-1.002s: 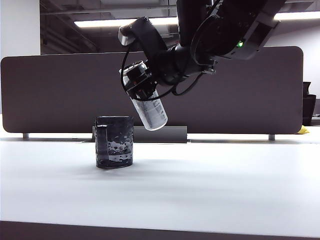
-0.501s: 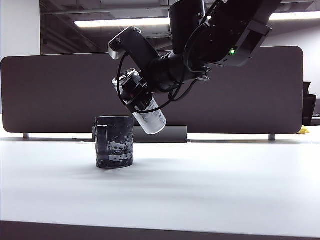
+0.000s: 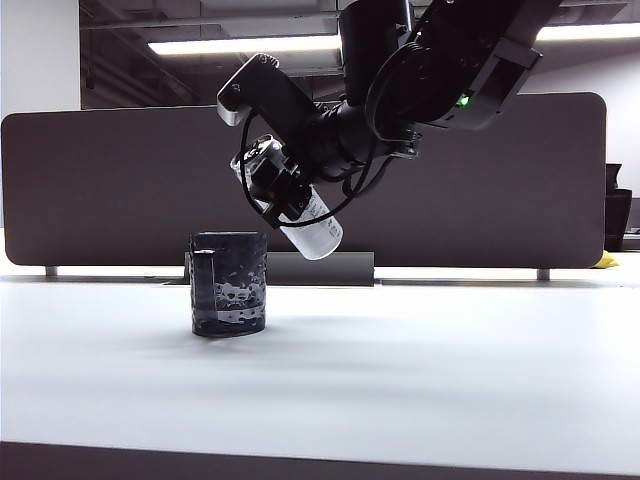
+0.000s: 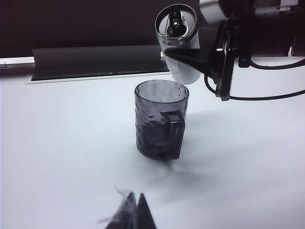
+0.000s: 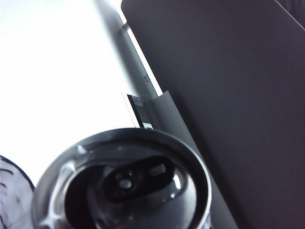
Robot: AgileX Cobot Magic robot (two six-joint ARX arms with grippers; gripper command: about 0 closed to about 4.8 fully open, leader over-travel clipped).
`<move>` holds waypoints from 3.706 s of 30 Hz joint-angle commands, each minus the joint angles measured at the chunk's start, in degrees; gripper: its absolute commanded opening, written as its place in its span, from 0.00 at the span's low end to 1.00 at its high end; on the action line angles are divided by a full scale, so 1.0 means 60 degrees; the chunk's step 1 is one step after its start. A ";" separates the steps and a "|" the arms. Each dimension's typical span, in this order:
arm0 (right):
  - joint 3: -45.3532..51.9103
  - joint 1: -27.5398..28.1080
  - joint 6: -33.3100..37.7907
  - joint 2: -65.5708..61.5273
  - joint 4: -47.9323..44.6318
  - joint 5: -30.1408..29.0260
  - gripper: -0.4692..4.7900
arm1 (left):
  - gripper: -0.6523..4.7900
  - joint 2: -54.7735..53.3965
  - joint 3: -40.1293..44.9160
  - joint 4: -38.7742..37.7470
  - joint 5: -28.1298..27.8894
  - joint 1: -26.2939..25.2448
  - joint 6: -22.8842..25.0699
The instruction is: Pick up the metal can, pour some water into the cup, then place the can back on the table.
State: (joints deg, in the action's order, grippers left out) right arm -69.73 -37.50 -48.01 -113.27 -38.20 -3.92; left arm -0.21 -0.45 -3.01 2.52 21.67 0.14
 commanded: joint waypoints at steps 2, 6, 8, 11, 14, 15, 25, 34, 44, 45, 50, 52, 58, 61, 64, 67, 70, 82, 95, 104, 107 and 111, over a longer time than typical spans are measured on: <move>-0.0095 -0.0022 -0.0368 0.0095 -0.0459 0.0058 0.55 | 0.11 -0.0004 -0.0007 0.0076 0.0018 -0.0004 -0.0025; -0.0095 -0.0022 -0.0772 0.0095 -0.0452 0.0062 0.55 | 0.11 -0.0004 -0.0007 0.0076 0.0018 -0.0004 -0.0025; -0.0095 -0.0022 -0.0841 0.0095 -0.0455 0.0062 0.55 | 0.11 -0.0004 -0.0007 0.0076 0.0018 -0.0004 -0.0025; -0.0095 -0.0022 -0.1064 0.0095 -0.0452 0.0062 0.55 | 0.11 -0.0004 -0.0007 0.0076 0.0018 -0.0004 -0.0025; -0.0095 -0.0022 -0.1147 0.0095 -0.0455 0.0062 0.55 | 0.11 -0.0004 -0.0007 0.0076 0.0015 -0.0004 -0.0025; -0.0095 -0.0022 -0.1253 0.0095 -0.0452 0.0062 0.55 | 0.11 -0.0004 -0.0007 0.0076 0.0018 -0.0004 -0.0025; -0.0095 -0.0022 -0.1501 0.0095 -0.0455 0.0058 0.55 | 0.11 -0.0004 -0.0007 0.0076 0.0018 -0.0004 -0.0025; -0.0095 -0.0029 -0.1581 0.0095 -0.0459 0.0058 0.55 | 0.11 -0.0004 -0.0007 0.0076 0.0018 -0.0004 -0.0025; -0.0095 -0.0040 -0.1588 0.0098 -0.0452 0.0055 0.55 | 0.11 -0.0004 -0.0007 0.0076 0.0018 -0.0004 -0.0025; -0.0095 -0.0058 -0.1588 0.0098 -0.0452 0.0055 0.55 | 0.11 -0.0004 -0.0007 0.0076 0.0018 -0.0004 -0.0025; -0.0095 -0.0193 -0.2000 0.0098 -0.0452 0.0058 0.55 | 0.11 -0.0004 -0.0007 0.0076 0.0018 -0.0004 -0.0025; -0.0095 -0.0244 -0.2080 0.0098 -0.0452 0.0062 0.55 | 0.11 -0.0004 -0.0007 0.0076 0.0015 -0.0004 -0.0025; -0.0095 -0.0284 -0.2291 0.0098 -0.0448 0.0142 0.55 | 0.11 -0.0004 -0.0007 0.0076 0.0018 -0.0004 -0.0025; -0.0095 -0.0284 -0.2335 0.0098 -0.0452 0.0142 0.55 | 0.11 -0.0004 -0.0007 0.0076 0.0018 -0.0004 -0.0025; -0.0091 -0.0284 -0.2550 0.0098 -0.0448 0.0142 0.55 | 0.11 -0.0004 -0.0007 0.0076 0.0018 -0.0004 -0.0025; -0.0095 -0.0306 -0.2586 0.0098 -0.0452 0.0138 0.55 | 0.11 -0.0004 -0.0007 0.0076 0.0018 -0.0004 -0.0025; -0.0095 -0.0310 -0.2721 0.0098 -0.0448 0.0142 0.55 | 0.11 -0.0004 -0.0007 0.0076 0.0018 -0.0004 -0.0025; -0.0095 -0.0317 -0.3115 0.0098 -0.0430 0.0219 0.55 | 0.11 -0.0004 -0.0007 0.0076 0.0018 -0.0004 -0.0025; -0.0091 -0.0375 -0.3577 0.0098 -0.0386 0.0244 0.55 | 0.11 -0.0004 -0.0007 0.0076 0.0018 -0.0004 -0.0025; -0.0091 -0.0382 -0.3778 0.0098 -0.0379 0.0455 0.55 | 0.11 -0.0004 -0.0007 0.0076 0.0015 -0.0004 -0.0025; -0.0091 -0.0382 -0.3792 0.0098 -0.0382 0.0459 0.55 | 0.11 -0.0004 -0.0007 0.0076 0.0018 -0.0004 -0.0025; -0.0091 -0.0382 -0.3876 0.0098 -0.0382 0.0463 0.55 | 0.11 -0.0004 -0.0007 0.0076 0.0018 -0.0004 -0.0025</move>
State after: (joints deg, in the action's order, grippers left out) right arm -69.71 -39.64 -70.26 -113.27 -37.95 -1.26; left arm -0.16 -0.43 -3.01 2.52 21.67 0.14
